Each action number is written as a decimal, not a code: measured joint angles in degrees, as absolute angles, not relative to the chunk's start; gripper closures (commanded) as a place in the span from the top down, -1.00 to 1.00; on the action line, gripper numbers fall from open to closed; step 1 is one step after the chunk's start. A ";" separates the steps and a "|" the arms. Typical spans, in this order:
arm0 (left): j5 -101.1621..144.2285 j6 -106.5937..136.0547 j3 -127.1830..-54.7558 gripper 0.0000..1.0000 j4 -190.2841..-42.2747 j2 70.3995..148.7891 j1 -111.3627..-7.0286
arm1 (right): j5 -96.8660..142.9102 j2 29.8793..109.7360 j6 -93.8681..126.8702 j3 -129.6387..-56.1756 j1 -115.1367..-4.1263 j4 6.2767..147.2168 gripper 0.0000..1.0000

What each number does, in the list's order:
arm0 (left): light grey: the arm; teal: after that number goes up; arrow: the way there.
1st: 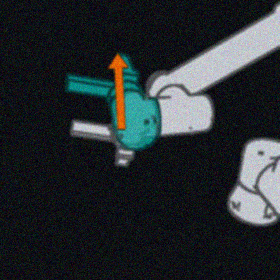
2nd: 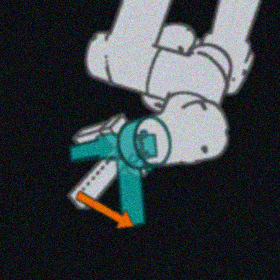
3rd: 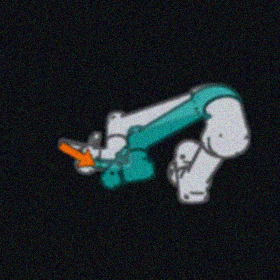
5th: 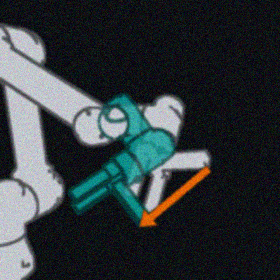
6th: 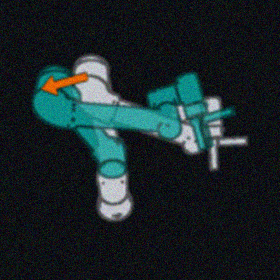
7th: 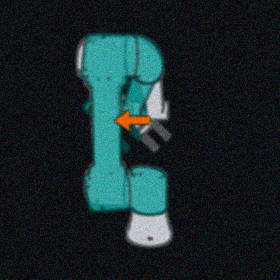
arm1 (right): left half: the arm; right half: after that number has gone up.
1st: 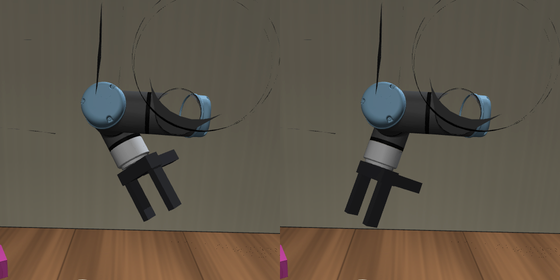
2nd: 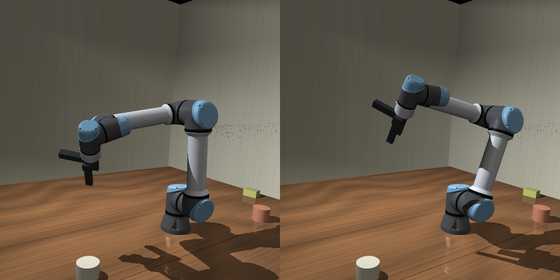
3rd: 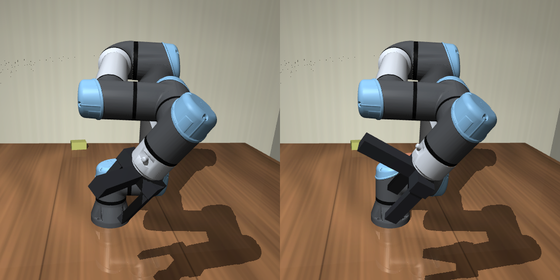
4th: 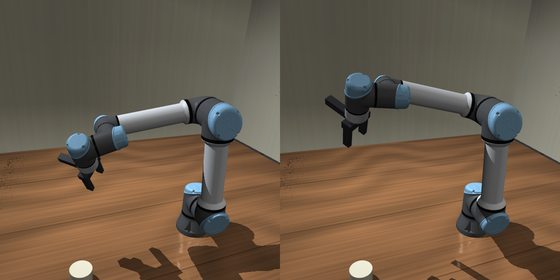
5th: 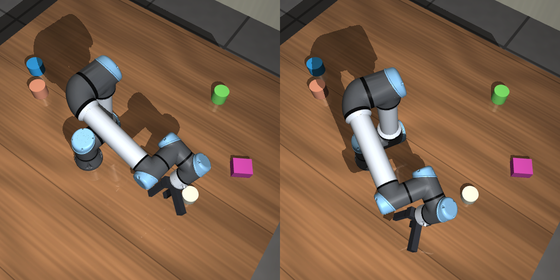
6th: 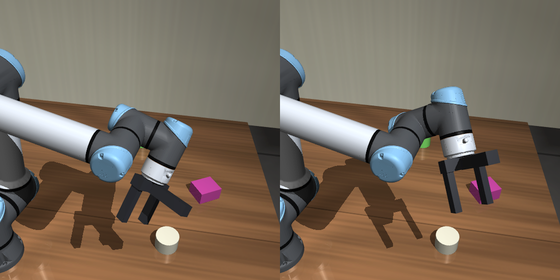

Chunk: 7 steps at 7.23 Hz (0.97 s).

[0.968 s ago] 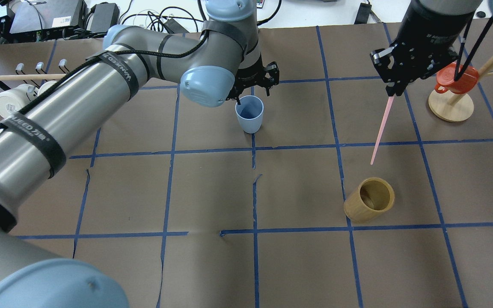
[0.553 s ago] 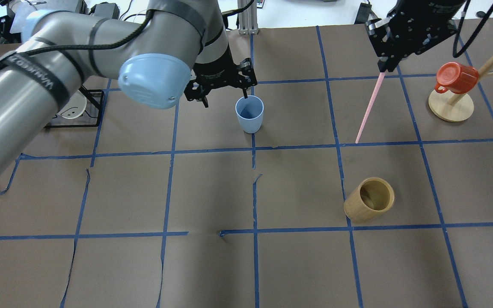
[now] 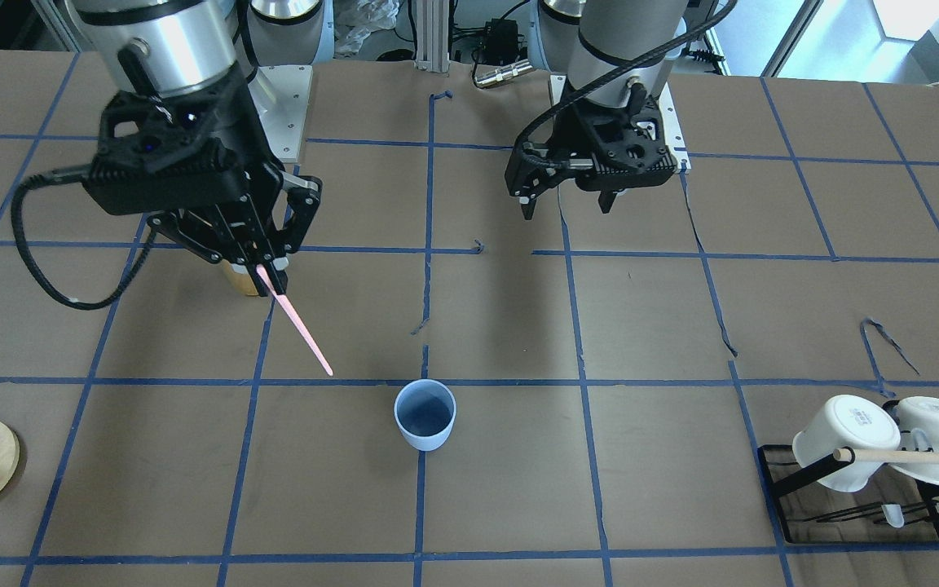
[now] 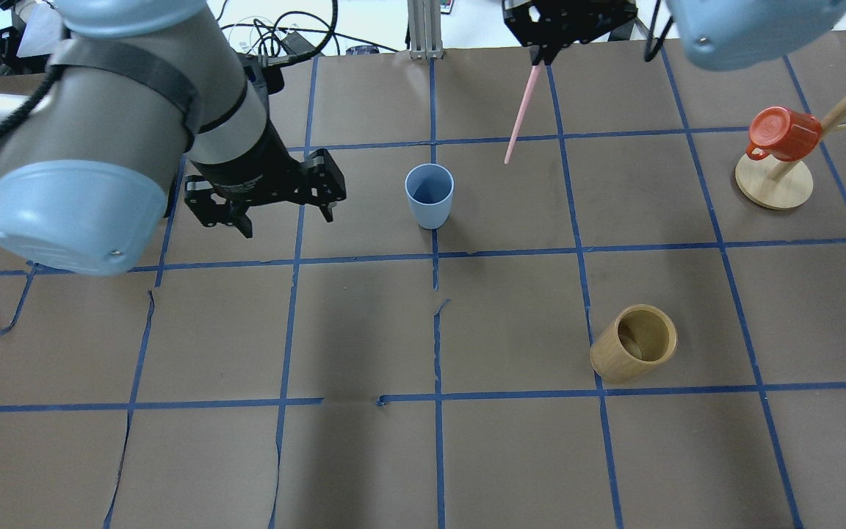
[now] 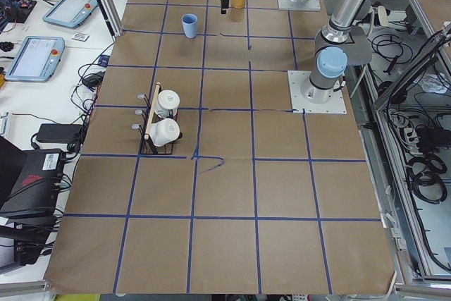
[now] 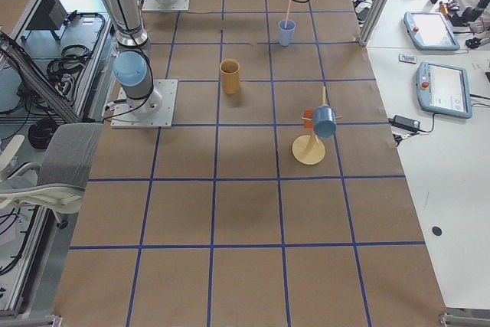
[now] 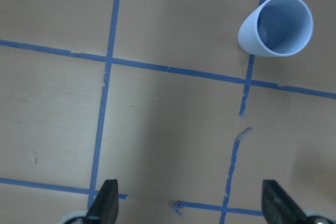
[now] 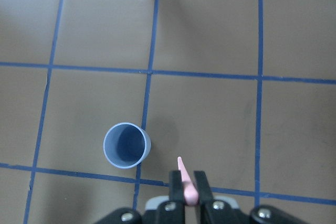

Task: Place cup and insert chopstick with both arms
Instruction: 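Release the blue cup and raise the left gripper while the right carries the chopstick over, then lower the pink chopstick into the blue cup with the right gripper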

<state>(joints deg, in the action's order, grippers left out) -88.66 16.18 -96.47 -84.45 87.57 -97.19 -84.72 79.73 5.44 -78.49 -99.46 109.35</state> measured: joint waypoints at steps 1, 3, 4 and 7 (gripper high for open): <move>-88.46 12.36 -92.95 1.00 -89.55 87.68 -94.57 | -84.79 77.52 6.60 -78.54 -101.43 113.51 -0.99; -88.17 3.47 -85.84 1.00 -95.68 89.45 -92.13 | -85.41 75.50 9.55 -78.87 -105.82 116.31 -0.99; -88.16 0.63 -84.76 1.00 -96.16 90.06 -91.82 | -85.63 75.00 10.34 -79.47 -106.93 116.98 -0.99; -88.21 -1.93 -84.38 1.00 -94.94 90.41 -91.63 | -87.87 74.22 10.88 -83.45 -107.69 118.81 -0.98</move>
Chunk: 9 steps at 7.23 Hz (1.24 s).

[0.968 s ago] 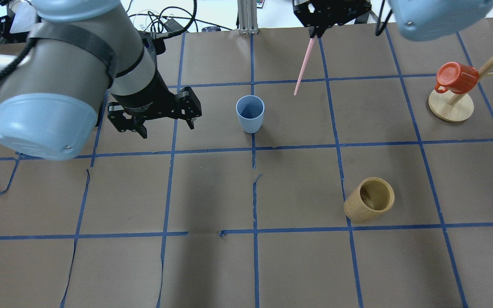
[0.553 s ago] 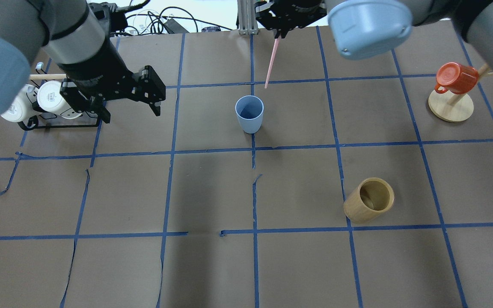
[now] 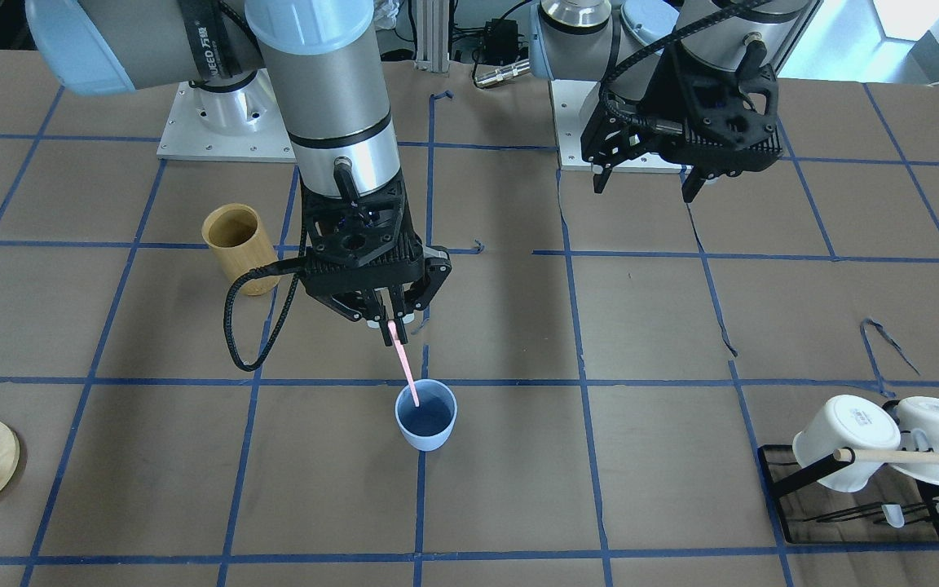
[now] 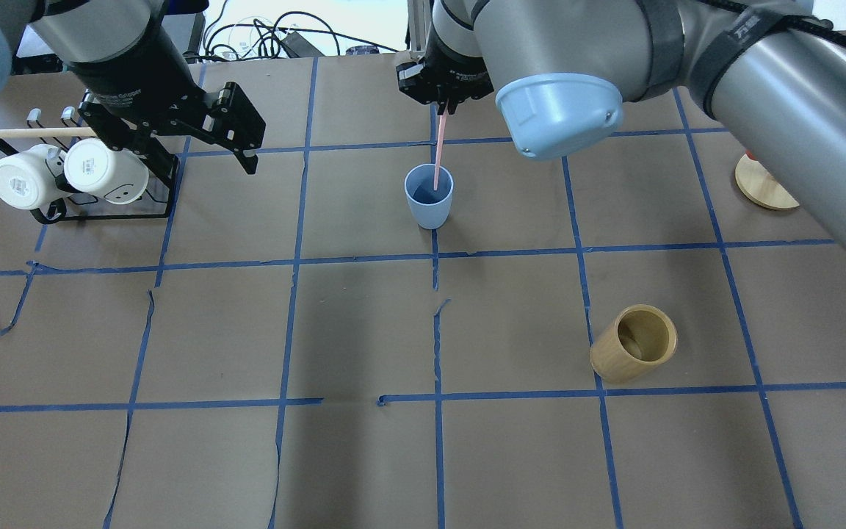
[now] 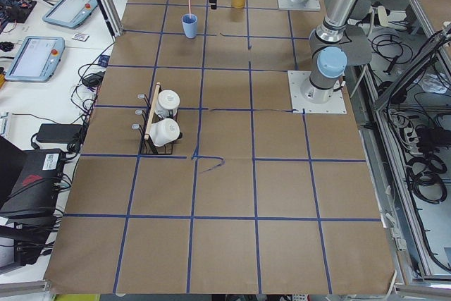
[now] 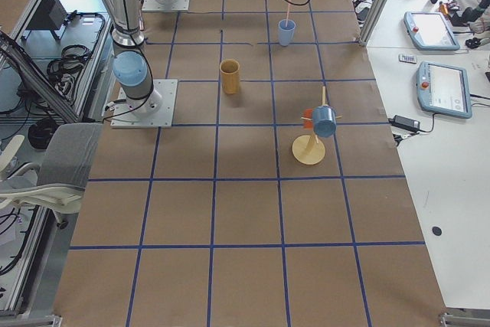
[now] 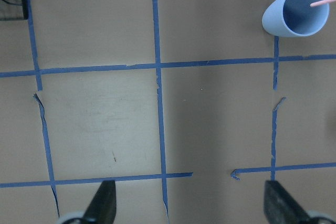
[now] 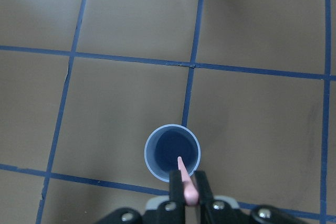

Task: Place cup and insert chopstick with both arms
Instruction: 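Lower the pink chopstick into the blue cup with the right gripper, then open the right gripper and lift it away from the chopstick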

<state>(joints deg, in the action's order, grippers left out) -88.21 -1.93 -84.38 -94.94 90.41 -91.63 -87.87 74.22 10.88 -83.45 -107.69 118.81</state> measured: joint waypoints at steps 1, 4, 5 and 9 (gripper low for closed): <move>-88.18 -2.05 -84.53 1.00 -94.20 90.44 -91.60 | -88.02 74.02 10.83 -84.28 -107.72 118.96 -0.93; -88.15 -1.95 -84.69 1.00 -93.76 90.31 -91.58 | -88.06 72.23 10.73 -84.93 -107.87 118.96 -0.66; -88.15 -1.87 -84.74 1.00 -93.76 90.29 -91.59 | -88.05 71.54 10.74 -84.96 -108.10 118.97 -0.38; -88.15 -1.74 -84.78 1.00 -93.78 90.21 -91.67 | -87.99 70.28 10.86 -84.53 -108.48 119.00 0.48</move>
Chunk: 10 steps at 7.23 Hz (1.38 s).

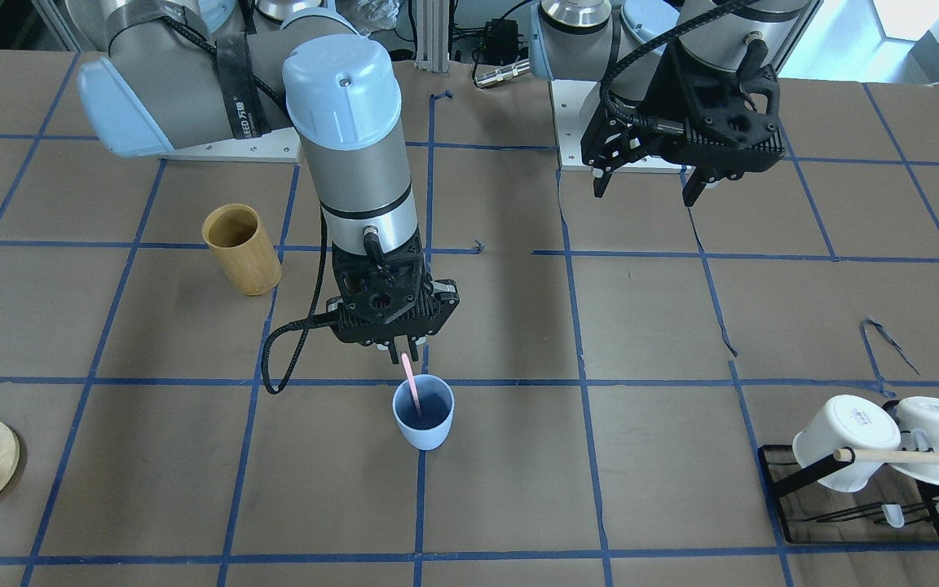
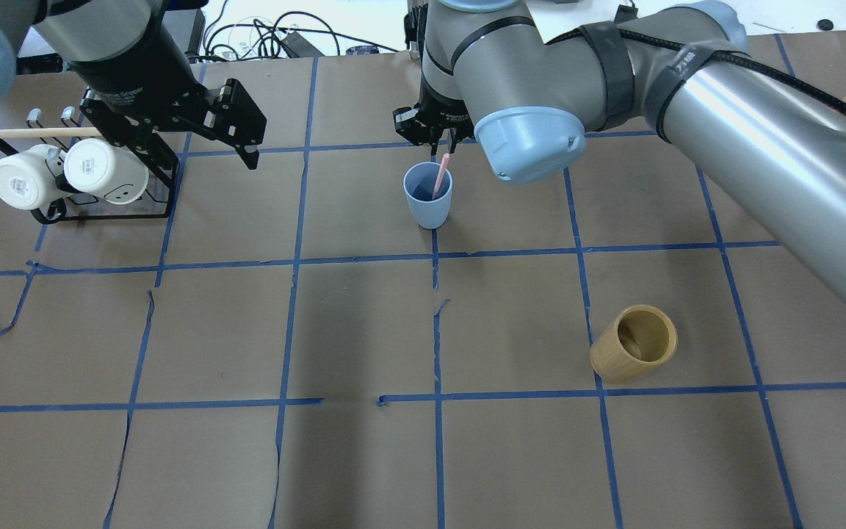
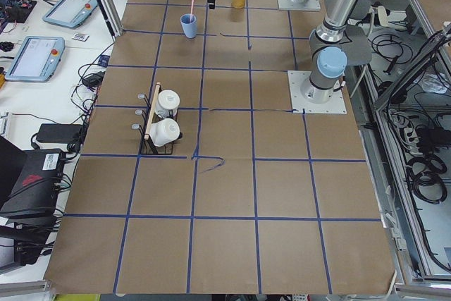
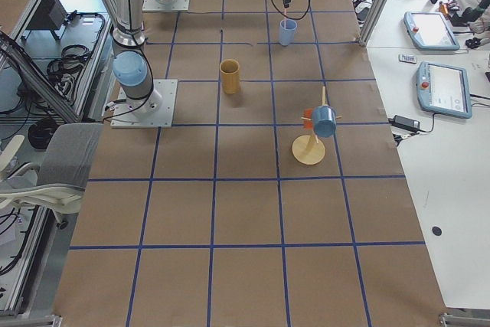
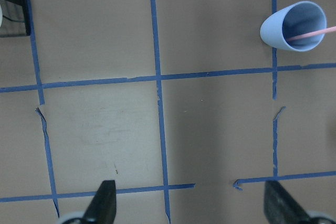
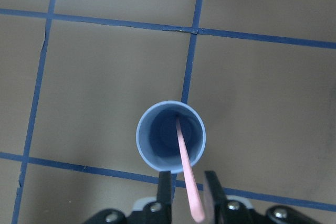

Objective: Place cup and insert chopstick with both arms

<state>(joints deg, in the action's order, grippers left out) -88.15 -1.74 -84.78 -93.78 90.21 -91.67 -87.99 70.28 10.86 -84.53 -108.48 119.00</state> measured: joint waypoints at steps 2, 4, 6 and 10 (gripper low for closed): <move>-88.21 -1.68 -84.81 1.00 -93.78 90.12 -91.62 | -88.13 70.26 10.83 -82.74 -108.26 118.80 0.58; -88.27 -1.67 -84.81 1.00 -93.78 90.03 -91.59 | -88.25 70.96 9.57 -79.29 -106.59 115.65 0.58; -88.31 -1.67 -84.81 1.00 -93.84 90.01 -91.58 | -88.23 74.31 2.89 -77.79 -100.04 104.68 0.91; -88.38 -1.67 -84.81 1.00 -93.86 89.89 -91.41 | -88.50 85.27 -4.67 -81.33 -91.44 86.80 1.00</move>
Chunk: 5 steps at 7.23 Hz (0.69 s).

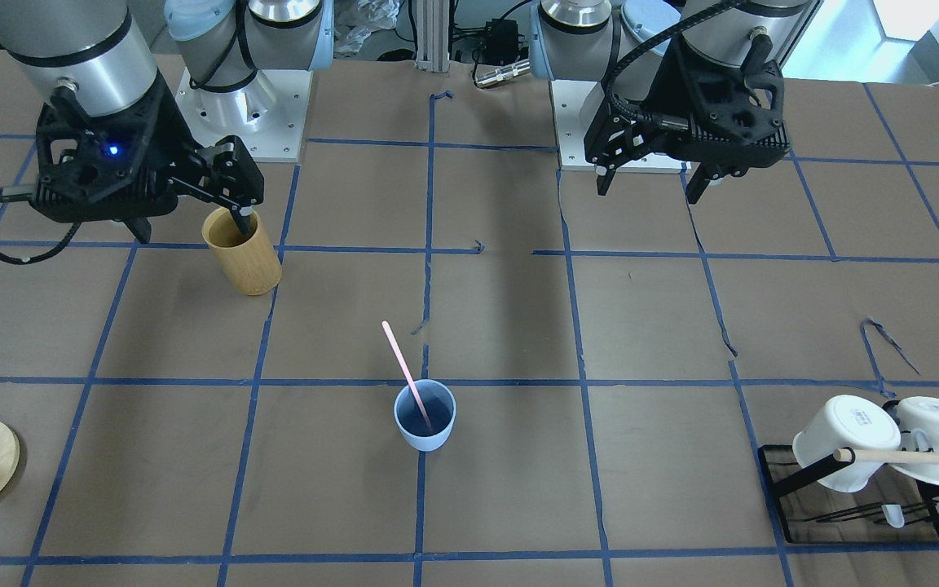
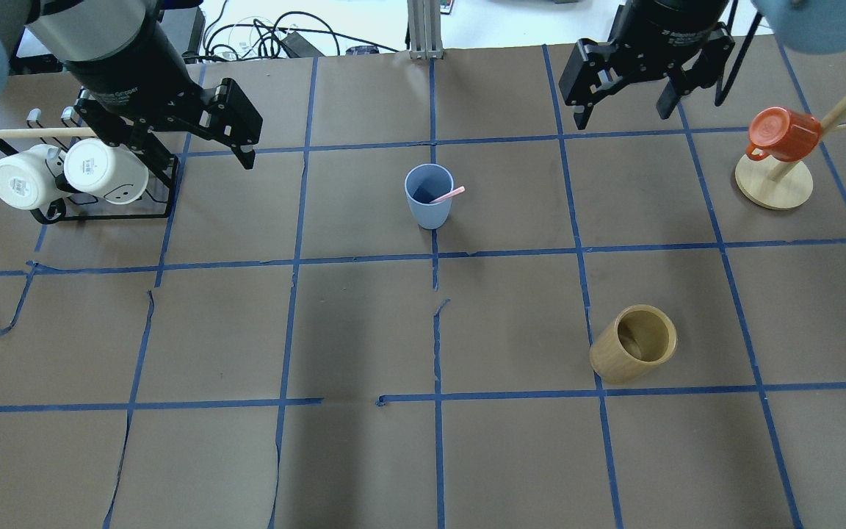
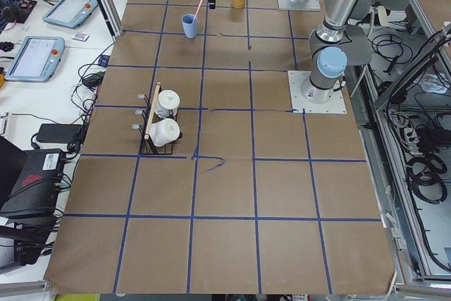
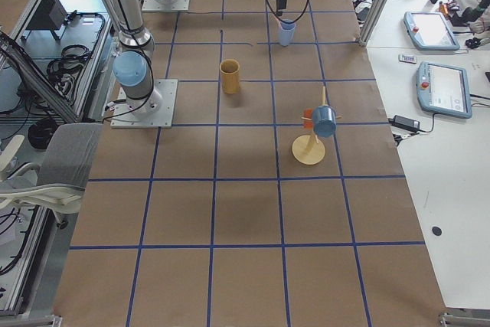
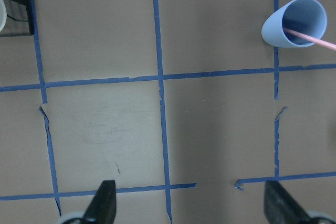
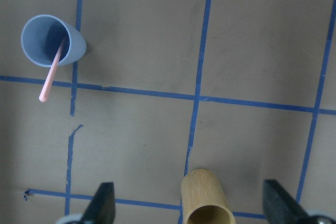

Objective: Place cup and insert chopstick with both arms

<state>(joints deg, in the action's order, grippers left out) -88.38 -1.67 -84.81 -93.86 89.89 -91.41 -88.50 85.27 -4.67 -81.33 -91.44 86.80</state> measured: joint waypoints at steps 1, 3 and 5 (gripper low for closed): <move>-88.38 -1.67 -84.81 1.00 -93.87 89.86 -91.41 | -88.53 86.78 -4.74 -82.62 -90.69 86.28 1.00; -88.39 -1.67 -84.81 1.00 -93.87 89.83 -91.40 | -89.45 88.96 -4.60 -83.19 -90.25 85.53 1.00; -88.42 -1.69 -84.81 1.00 -93.87 89.83 -91.40 | -89.82 90.01 -4.29 -83.84 -90.24 85.38 1.00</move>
<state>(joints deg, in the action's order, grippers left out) -88.42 -1.69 -84.81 -93.87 89.83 -91.40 -89.82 90.01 -4.29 -83.84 -90.24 85.38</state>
